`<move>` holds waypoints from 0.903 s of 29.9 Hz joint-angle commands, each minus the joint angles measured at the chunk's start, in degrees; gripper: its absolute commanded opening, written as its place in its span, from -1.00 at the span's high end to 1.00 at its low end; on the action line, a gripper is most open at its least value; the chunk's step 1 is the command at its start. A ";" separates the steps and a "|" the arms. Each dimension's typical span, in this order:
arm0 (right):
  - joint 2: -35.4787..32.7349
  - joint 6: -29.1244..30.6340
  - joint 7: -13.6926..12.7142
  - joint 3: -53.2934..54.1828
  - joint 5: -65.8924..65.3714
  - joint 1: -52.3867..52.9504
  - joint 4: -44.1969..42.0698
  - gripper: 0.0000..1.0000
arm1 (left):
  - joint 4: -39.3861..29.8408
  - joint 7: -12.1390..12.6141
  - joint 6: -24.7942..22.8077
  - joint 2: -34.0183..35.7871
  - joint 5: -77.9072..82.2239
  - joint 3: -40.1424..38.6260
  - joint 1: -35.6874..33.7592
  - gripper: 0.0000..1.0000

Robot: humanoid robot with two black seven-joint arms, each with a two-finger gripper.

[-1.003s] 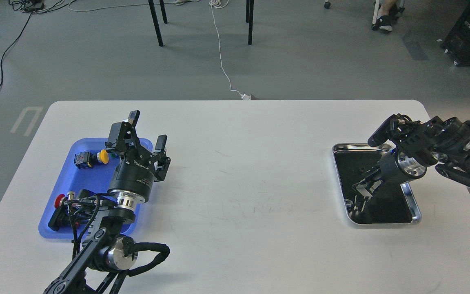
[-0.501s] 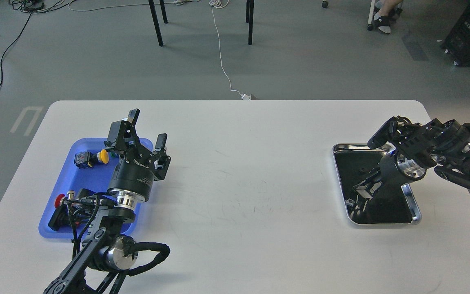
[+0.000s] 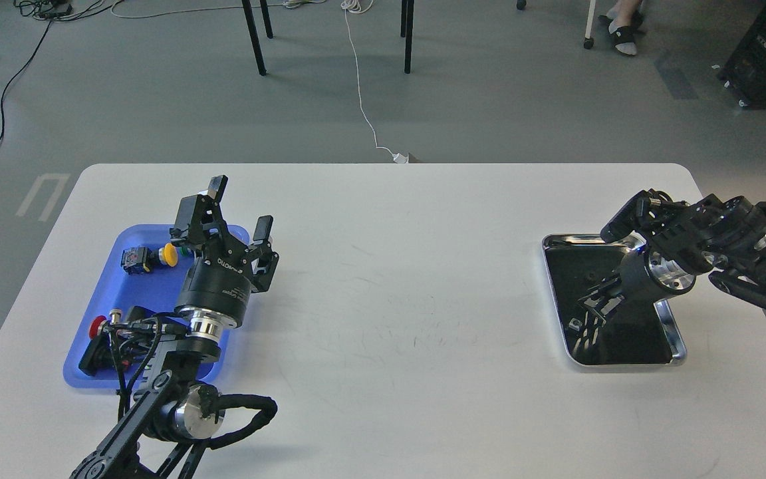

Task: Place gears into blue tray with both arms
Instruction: 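Lower the right gripper into the metal tray and grasp a small black gear, then carry the black gear with the right gripper to the table center and release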

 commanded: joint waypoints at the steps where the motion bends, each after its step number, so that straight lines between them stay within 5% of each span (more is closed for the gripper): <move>1: -0.24 -0.05 -0.02 0.15 -0.03 -0.01 -0.01 0.70 | -0.37 -0.07 -0.03 0.00 0.00 0.00 0.30 -0.96; 19: -7.53 0.21 -0.02 0.77 10.68 11.58 11.23 0.67 | -0.37 -0.07 -0.21 0.27 0.00 0.09 0.30 -0.96; 27: -2.44 0.65 -0.02 0.33 14.90 17.29 12.47 0.67 | -0.63 -0.07 -0.91 0.00 0.00 0.17 0.83 -0.96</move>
